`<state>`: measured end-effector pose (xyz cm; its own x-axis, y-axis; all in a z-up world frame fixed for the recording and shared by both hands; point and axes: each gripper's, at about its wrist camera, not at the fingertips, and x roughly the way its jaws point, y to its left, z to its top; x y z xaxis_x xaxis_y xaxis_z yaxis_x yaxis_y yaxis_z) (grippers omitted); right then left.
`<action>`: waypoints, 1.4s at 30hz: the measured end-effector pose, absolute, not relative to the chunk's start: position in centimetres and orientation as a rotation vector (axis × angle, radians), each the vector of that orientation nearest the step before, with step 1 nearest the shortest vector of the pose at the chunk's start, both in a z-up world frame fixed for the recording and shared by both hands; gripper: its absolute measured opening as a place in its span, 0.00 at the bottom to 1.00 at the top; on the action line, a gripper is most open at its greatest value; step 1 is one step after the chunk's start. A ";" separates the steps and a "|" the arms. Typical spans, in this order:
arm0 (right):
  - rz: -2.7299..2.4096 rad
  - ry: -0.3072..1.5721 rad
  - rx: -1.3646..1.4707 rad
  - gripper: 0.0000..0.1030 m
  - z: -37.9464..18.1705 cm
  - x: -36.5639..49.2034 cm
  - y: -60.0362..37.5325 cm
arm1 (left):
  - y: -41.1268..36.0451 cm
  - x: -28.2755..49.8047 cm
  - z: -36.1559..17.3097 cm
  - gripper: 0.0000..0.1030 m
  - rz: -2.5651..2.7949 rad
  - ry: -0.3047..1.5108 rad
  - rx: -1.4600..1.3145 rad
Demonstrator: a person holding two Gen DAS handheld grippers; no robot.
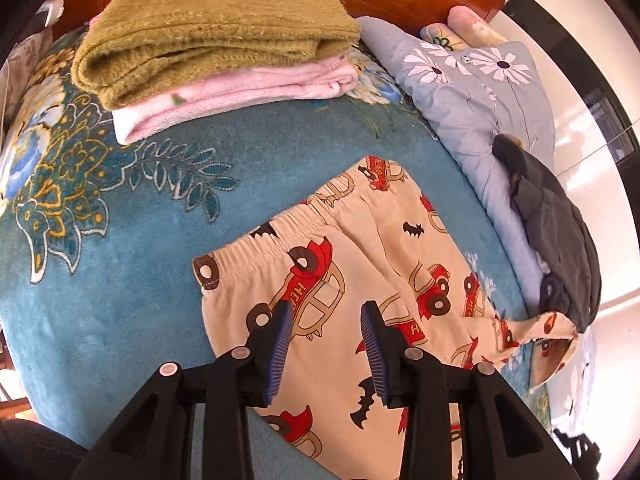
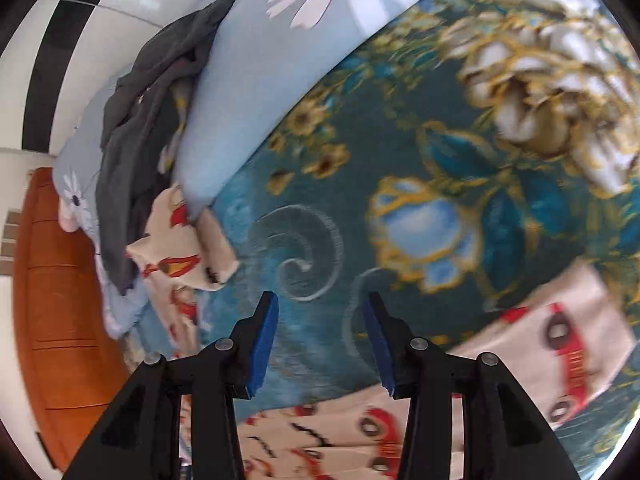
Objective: Fold clothes
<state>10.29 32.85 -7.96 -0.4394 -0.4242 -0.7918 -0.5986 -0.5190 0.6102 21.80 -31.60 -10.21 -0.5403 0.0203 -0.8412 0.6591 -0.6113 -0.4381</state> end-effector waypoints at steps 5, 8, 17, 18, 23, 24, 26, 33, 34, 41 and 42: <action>1.909 1.772 -1.526 0.44 -12.0 5.3 28.4 | -31.4 21.9 -10.4 0.38 -2.177 1.097 1.219; 1.941 1.686 -1.488 0.44 -12.9 2.9 27.8 | -31.3 21.8 -10.6 0.38 -2.161 1.084 1.224; 2.029 1.464 -1.653 0.25 -12.6 -1.2 23.7 | -29.5 19.9 -11.2 0.38 -2.183 0.931 1.348; 2.037 1.410 -1.659 0.20 -12.5 -1.4 23.4 | -29.6 19.9 -11.2 0.38 -2.182 0.931 1.349; 2.194 1.193 -1.664 0.06 -10.5 -2.0 21.7 | -30.1 20.3 -11.4 0.38 -2.159 0.964 1.334; 2.248 1.135 -1.655 0.05 -9.6 -2.1 21.5 | -30.2 20.4 -11.4 0.38 -2.158 0.970 1.329; 2.361 0.990 -1.621 0.05 -7.5 -2.2 21.5 | -30.2 20.4 -11.4 0.38 -2.159 0.974 1.325; 2.580 0.498 -1.303 0.04 0.2 2.7 28.3 | -29.7 19.6 -11.6 0.38 -2.179 0.952 1.358; 2.556 0.443 -1.269 0.04 0.4 3.5 30.7 | -29.5 19.5 -11.6 0.38 -2.186 0.947 1.364; 2.282 0.524 -1.368 0.04 -6.3 7.2 39.6 | -29.7 19.9 -10.9 0.39 -2.215 0.980 1.329; 2.274 0.529 -1.377 0.04 -6.9 7.5 39.6 | -30.0 20.3 -10.8 0.38 -2.209 1.006 1.308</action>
<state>7.51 39.62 -6.88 -0.4160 0.1612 -0.8949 -0.5395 -0.8360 0.1003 20.26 -30.00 -10.82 -0.4936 0.0329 -0.8691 0.6340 -0.6704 -0.3855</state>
